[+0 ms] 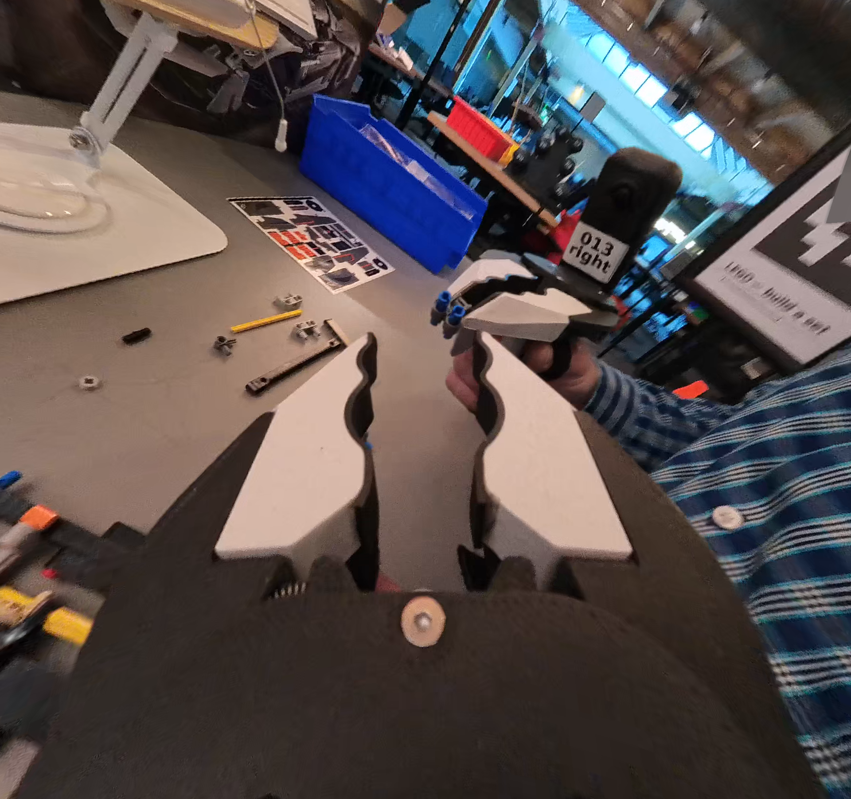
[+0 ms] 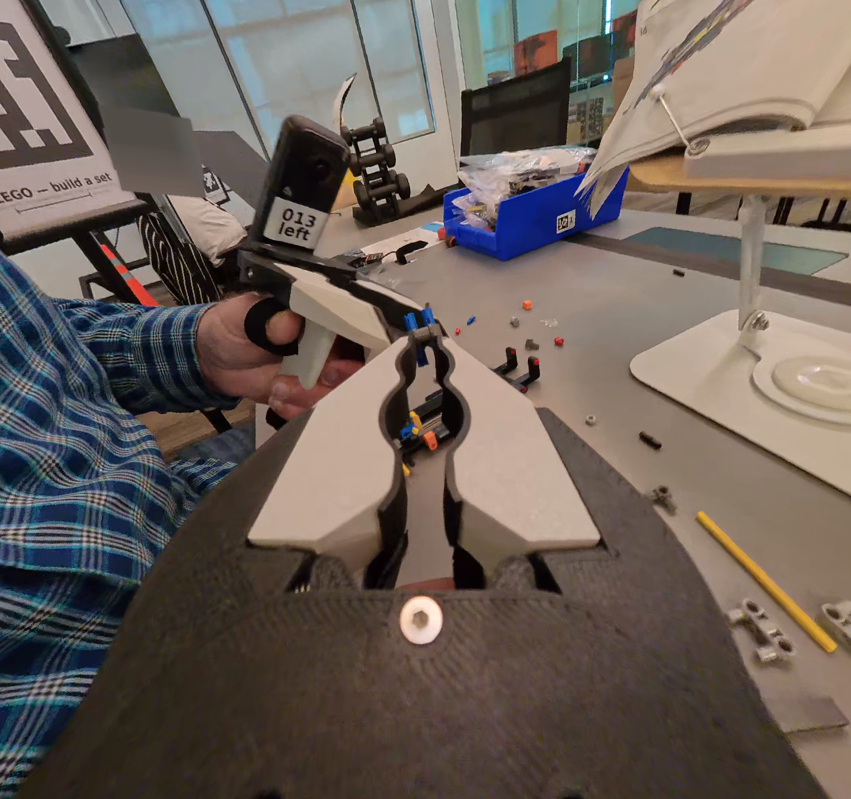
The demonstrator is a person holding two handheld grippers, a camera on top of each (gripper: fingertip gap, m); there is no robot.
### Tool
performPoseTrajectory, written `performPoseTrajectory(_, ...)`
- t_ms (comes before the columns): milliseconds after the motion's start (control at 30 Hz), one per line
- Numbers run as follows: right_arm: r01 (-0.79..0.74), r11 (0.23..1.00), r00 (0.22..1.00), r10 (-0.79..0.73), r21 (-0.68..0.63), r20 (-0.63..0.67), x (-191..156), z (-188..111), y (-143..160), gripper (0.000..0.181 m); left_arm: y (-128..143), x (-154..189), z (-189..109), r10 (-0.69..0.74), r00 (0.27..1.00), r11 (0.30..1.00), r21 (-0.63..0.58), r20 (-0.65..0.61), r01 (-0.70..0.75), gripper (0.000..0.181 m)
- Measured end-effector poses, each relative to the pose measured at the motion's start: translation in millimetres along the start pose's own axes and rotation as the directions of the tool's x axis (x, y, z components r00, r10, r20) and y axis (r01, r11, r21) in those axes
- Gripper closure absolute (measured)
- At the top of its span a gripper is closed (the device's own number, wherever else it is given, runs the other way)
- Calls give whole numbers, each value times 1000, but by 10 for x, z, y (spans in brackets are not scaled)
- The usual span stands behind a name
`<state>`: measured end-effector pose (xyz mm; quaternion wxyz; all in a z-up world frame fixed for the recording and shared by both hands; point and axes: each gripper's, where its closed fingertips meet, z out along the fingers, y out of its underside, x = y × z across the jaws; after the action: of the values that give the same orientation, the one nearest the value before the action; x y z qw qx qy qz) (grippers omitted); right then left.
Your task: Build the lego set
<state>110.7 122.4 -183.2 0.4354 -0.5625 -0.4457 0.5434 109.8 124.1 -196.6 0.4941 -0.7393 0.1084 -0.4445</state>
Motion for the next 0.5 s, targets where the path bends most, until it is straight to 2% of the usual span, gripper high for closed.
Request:
performPoseTrajectory(133, 16, 999, 999, -17, 30, 30, 29, 44, -100, 176, -84, -44, 25, -47, 997, 997, 52, -56, 50, 148)
performPoseTrajectory(300, -52, 996, 997, 47, 75, 64, 66, 20, -102, 176, -90, -2, 93, -117, 983, 991, 43, -141, 124, 152)
performPoseTrajectory(400, -112, 987, 991, 101, 119, 93, 84, -19, -148, 176, -130, 54, 139, -202, 955, 972, 73, -217, 222, 153)
performPoseTrajectory(500, -195, 965, 976, 174, 174, 131, 93, -65, -223, 176, -201, 89, 172, -326, 889, 919, 110, -322, 377, 148)
